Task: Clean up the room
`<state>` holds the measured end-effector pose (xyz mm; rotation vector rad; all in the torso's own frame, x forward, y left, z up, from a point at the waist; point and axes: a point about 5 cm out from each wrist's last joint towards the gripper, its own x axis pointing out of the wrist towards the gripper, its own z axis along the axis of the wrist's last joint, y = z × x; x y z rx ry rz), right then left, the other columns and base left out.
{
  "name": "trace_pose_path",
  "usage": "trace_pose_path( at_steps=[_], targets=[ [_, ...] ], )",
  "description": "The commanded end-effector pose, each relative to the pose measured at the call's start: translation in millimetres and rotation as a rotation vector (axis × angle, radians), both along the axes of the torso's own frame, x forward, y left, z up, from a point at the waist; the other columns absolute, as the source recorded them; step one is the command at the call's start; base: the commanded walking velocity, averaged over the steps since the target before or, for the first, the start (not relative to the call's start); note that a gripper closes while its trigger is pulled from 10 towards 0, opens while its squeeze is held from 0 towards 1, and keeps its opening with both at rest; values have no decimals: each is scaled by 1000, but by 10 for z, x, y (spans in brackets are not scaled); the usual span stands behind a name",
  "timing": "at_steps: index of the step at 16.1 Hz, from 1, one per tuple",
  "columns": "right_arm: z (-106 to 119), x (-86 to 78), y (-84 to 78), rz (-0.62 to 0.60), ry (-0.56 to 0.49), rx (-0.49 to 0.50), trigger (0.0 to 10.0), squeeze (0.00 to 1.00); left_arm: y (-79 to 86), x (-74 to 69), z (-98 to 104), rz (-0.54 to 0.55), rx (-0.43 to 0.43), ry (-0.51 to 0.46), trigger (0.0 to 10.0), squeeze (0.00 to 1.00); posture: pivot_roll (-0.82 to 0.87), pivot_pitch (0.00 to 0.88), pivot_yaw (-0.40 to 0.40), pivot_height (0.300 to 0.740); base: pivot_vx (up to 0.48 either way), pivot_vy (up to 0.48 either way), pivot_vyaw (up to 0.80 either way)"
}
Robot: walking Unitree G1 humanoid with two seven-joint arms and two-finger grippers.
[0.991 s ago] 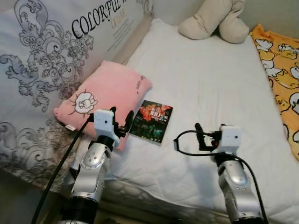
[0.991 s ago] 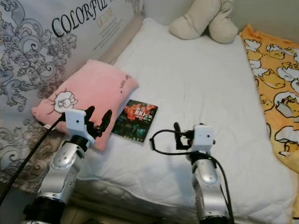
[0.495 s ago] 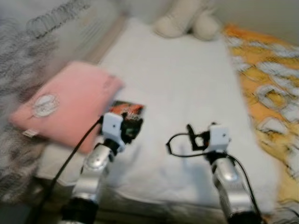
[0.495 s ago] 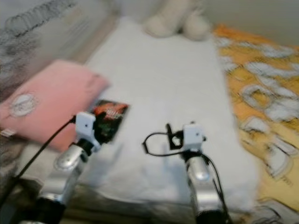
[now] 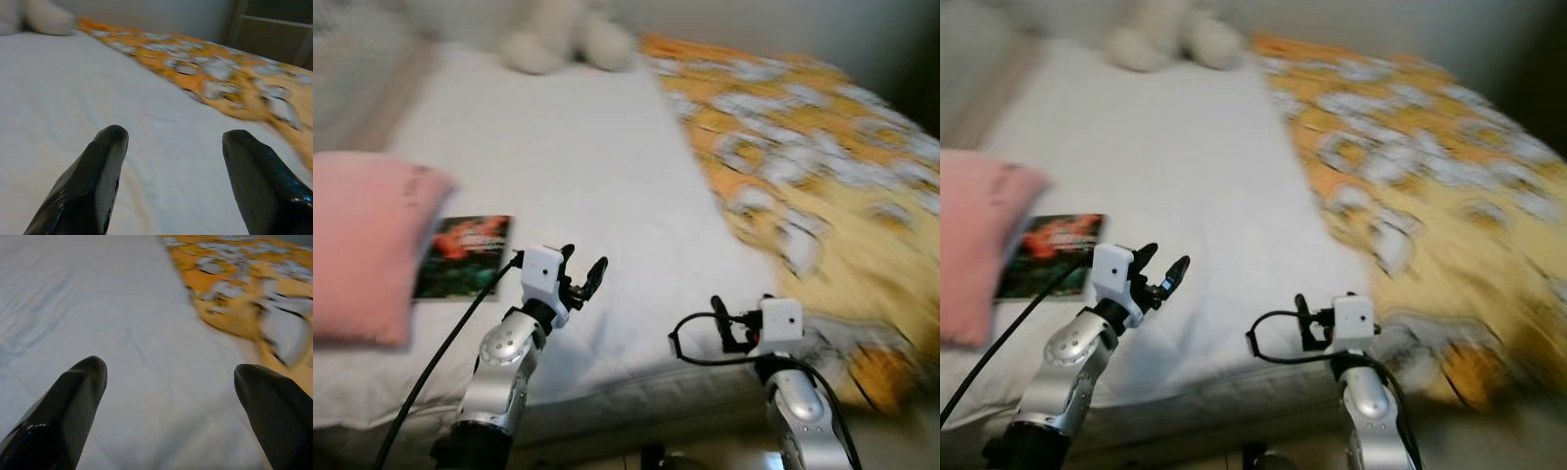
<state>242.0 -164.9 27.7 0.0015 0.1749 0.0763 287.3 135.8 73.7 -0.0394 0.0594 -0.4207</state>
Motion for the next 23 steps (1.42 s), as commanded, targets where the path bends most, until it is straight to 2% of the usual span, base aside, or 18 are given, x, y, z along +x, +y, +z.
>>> trace_pose_path(
  at_steps=[1, 3, 6, 7, 10, 13, 14, 18, 20, 23],
  targets=[
    [78, 42, -64, -21, -35, 23, 10000, 0, -10, 32, 31, 9, 2, -16, 10000, 0, 66, 0, -49, 740, 0, 0, -694],
    [109, 83, -111, -44, -46, 58, 10000, 0, -24, 42, 27, 20, -6, -15, 10000, 0, 67, 0, -53, 740, 0, 0, -663],
    [133, 130, -123, -42, -54, 50, 10000, 0, -62, 54, 8, 42, -10, -8, 10000, 0, 68, 0, -58, 740, 0, -477, -650],
    [139, 129, -111, -39, -59, 55, 10000, 0, -33, 61, -12, 80, -18, 3, 10000, 0, 67, 0, -60, 740, 0, -465, -650],
    [174, 99, -95, -34, -93, 90, 10000, 0, 180, 103, -151, 253, 29, 77, 10000, 0, 61, 0, -56, 740, 0, -430, -652],
    [137, 46, -96, -28, -87, 70, 10000, 0, 148, 74, -234, 243, 67, 111, 10000, 0, 53, 0, -46, 740, 166, -410, -665],
    [99, 28, -97, -28, -73, 48, 10000, 0, 91, 71, -254, 212, 84, 117, 10000, 0, 50, 0, -42, 740, 266, -398, -494],
    [86, 54, -81, -19, -56, 30, 10000, 0, 85, 122, -241, 225, 143, 112, 10000, 0, 36, 0, -28, 740, 112, 0, 0],
    [110, 94, -66, -5, -62, 26, 10000, 0, 124, 143, -274, 284, 122, 143, 10000, 0, 26, 0, -23, 740, 480, 0, 0],
    [122, 98, -84, -4, -64, 21, 10000, 0, 103, 105, -305, 289, 110, 149, 10000, 0, 20, 0, -27, 740, 480, 0, 0]
  ],
)
